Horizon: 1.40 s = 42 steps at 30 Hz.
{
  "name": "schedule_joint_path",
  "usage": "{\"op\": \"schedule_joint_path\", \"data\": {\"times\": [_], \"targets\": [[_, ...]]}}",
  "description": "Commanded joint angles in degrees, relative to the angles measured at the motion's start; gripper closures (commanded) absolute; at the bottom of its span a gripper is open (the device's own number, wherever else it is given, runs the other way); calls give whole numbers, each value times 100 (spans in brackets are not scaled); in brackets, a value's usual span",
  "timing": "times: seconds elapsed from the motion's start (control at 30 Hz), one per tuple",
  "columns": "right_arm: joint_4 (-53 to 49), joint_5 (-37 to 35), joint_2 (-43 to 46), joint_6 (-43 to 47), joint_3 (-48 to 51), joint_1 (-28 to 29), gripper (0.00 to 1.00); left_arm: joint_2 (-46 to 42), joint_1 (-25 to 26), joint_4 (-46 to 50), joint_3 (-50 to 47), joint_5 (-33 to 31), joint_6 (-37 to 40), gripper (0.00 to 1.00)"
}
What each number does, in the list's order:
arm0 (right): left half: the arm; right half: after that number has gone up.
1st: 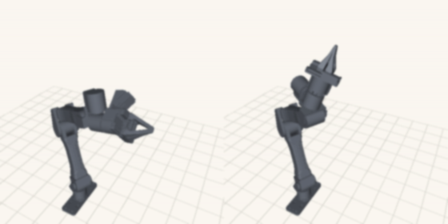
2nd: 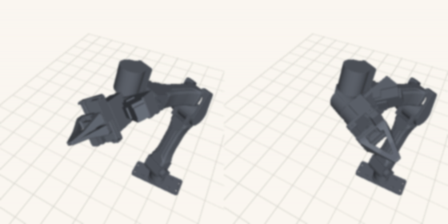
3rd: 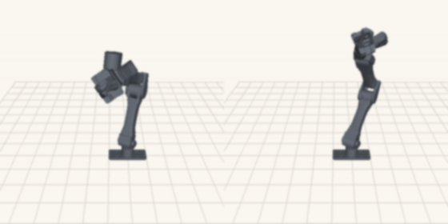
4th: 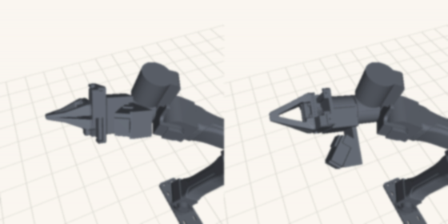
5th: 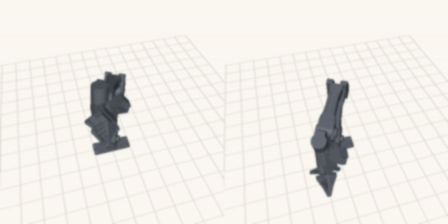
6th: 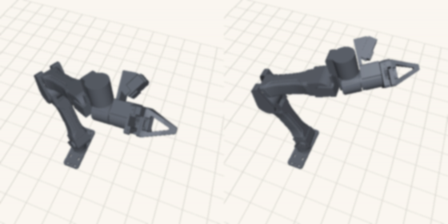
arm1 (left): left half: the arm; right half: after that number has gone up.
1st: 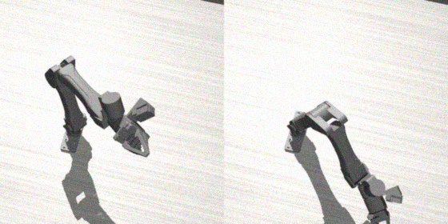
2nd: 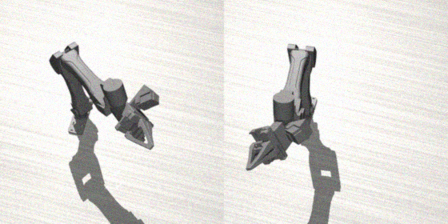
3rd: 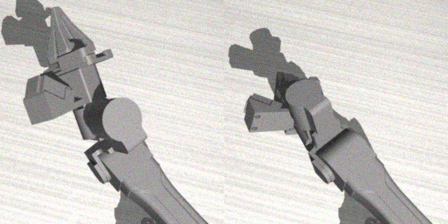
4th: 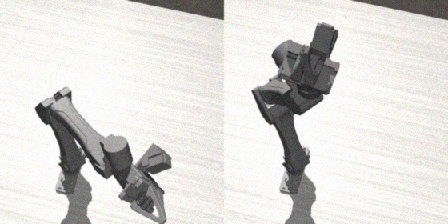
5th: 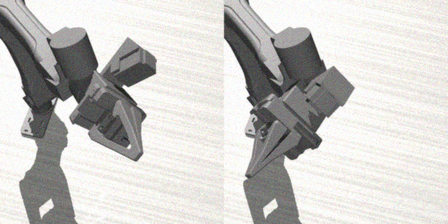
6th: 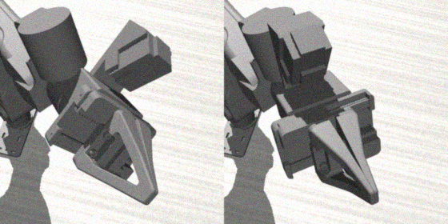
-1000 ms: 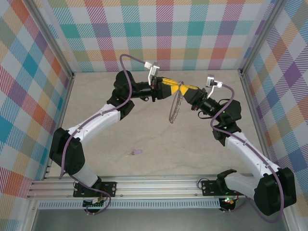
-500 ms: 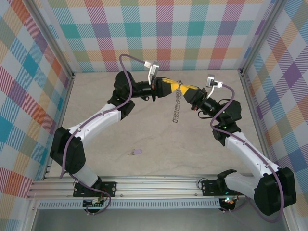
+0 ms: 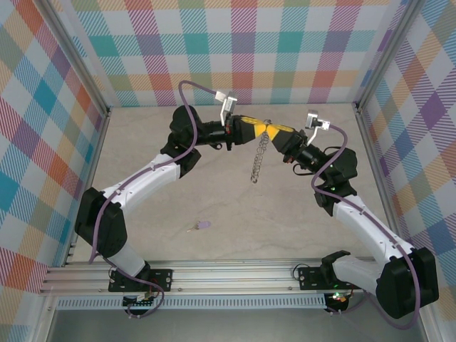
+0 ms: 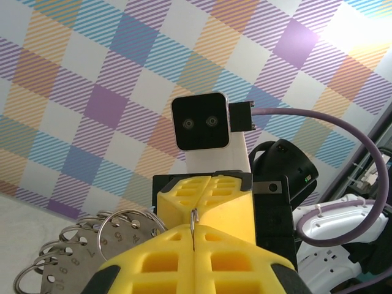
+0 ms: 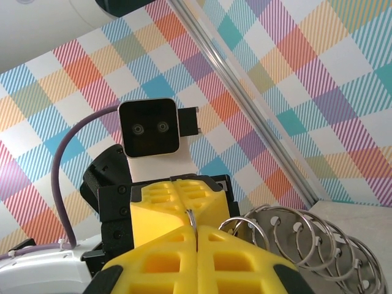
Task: Put the keys on the keyring
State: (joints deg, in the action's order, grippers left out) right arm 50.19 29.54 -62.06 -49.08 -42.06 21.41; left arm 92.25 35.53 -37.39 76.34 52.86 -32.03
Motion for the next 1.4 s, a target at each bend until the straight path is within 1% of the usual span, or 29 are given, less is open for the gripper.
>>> {"op": "schedule_joint_path", "data": {"times": [0.0, 0.07, 0.13, 0.27, 0.33, 0.43, 0.57, 0.67, 0.87, 1.0, 1.37], "targets": [[-477, -206, 313, 247, -140, -62, 76, -122, 129, 506, 183, 226, 628, 100], [-1199, -150, 605, 508, -260, -216, 67, -251, 130, 1267, 320, 259, 1199, 100], [-2148, -100, 868, 839, -477, -323, 58, -390, 129, 2174, 458, 264, 1895, 100], [-3836, -30, 1044, 1530, -1000, -405, 56, -658, 126, 3294, 549, 272, 2883, 100], [-4208, 165, 1049, 1753, -1103, -427, 58, -707, 123, 3622, 608, 320, 3145, 100], [-4679, 659, 958, 2157, -1294, -469, 61, -721, 109, 3897, 676, 441, 3341, 100], [-4760, 1429, 766, 2393, -1388, -489, 63, -713, 112, 3964, 692, 538, 3389, 100], [-4587, 1750, 627, 2323, -1367, -493, 64, -708, 106, 3936, 681, 576, 3377, 100], [-4309, 2173, 443, 2202, -1313, -489, 65, -670, 112, 3859, 667, 603, 3323, 100], [-4201, 2358, 380, 2156, -1254, -489, 66, -630, 112, 3782, 666, 612, 3268, 100], [-3586, 2564, 217, 1763, -1080, -480, 76, -558, 112, 3416, 638, 647, 2985, 100]]}}
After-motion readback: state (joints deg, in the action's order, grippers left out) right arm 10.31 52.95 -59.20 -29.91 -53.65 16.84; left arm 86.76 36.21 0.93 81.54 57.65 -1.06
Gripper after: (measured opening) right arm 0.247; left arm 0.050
